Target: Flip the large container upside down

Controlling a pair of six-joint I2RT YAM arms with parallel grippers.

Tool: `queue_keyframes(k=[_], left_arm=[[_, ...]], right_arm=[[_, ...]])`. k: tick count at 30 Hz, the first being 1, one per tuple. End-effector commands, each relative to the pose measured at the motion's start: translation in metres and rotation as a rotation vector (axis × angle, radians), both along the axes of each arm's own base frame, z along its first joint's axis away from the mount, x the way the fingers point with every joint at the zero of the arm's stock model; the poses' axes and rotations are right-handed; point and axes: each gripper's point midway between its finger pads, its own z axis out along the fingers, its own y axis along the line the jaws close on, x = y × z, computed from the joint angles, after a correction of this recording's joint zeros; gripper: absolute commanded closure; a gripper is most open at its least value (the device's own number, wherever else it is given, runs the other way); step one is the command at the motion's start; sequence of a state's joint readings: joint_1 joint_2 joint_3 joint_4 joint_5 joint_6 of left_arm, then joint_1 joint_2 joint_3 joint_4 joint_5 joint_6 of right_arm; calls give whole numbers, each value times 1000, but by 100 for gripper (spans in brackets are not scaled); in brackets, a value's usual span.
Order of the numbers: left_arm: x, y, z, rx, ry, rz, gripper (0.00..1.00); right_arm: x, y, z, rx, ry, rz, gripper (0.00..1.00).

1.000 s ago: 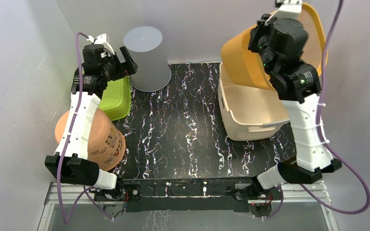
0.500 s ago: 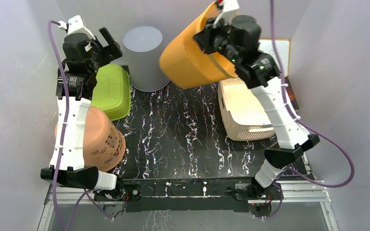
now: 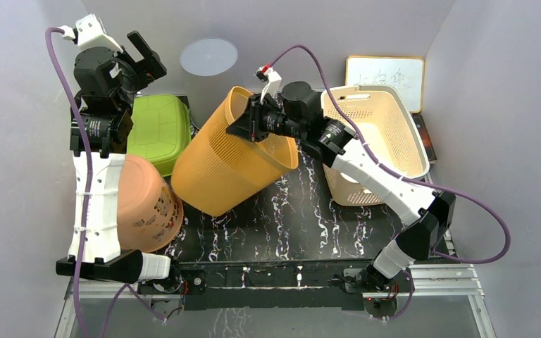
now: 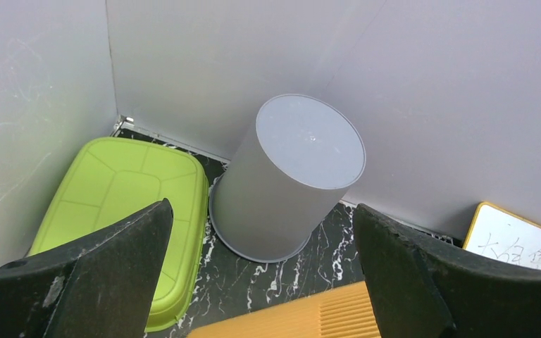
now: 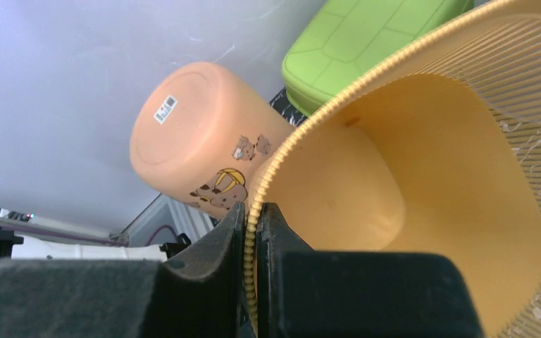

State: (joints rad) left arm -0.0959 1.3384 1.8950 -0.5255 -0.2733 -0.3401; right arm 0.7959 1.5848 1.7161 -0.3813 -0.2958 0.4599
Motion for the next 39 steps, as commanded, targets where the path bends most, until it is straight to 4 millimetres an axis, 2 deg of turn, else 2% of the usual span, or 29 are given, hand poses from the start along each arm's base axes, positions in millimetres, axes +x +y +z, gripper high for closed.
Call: queue_keyframes(k=[1, 5, 8, 11, 12, 15, 18, 25, 27, 29, 31, 36, 37, 39], left_arm=[[-12, 3, 26, 24, -62, 7, 2], [-12, 3, 28, 33, -65, 3, 2], [-12, 4, 30, 42, -65, 6, 2], [-12, 4, 28, 53, -57, 7, 2], [-11, 5, 26, 58, -51, 9, 2], [-9, 5, 22, 67, -41, 8, 2], [-6, 4, 19, 74, -33, 5, 2], [2, 1, 15, 82, -23, -7, 2], [8, -1, 12, 88, -11, -11, 2], [13, -2, 8, 91, 0, -13, 2], [16, -3, 5, 90, 7, -16, 2], [25, -10, 5, 83, 7, -35, 2], [27, -11, 5, 84, 7, -38, 1], [29, -13, 4, 87, 10, -44, 2]], right_arm=[[-21, -4, 73, 301, -109, 75, 100], [-17, -3, 52, 328, -49, 98, 100], [-4, -10, 16, 290, 31, 74, 100], [17, -33, -30, 250, 118, -3, 100], [26, -44, -51, 225, 150, -39, 100], [42, -72, -86, 188, 212, -107, 100], [49, -84, -108, 183, 259, -111, 100], [52, -78, -147, 155, 323, -72, 100], [50, -71, -148, 186, 329, -24, 100], [49, -63, -138, 223, 324, 35, 100], [48, -57, -118, 267, 295, 81, 100], [43, -56, -46, 481, 197, 166, 100], [42, -59, -36, 539, 197, 176, 100], [39, -65, -28, 646, 231, 199, 100]])
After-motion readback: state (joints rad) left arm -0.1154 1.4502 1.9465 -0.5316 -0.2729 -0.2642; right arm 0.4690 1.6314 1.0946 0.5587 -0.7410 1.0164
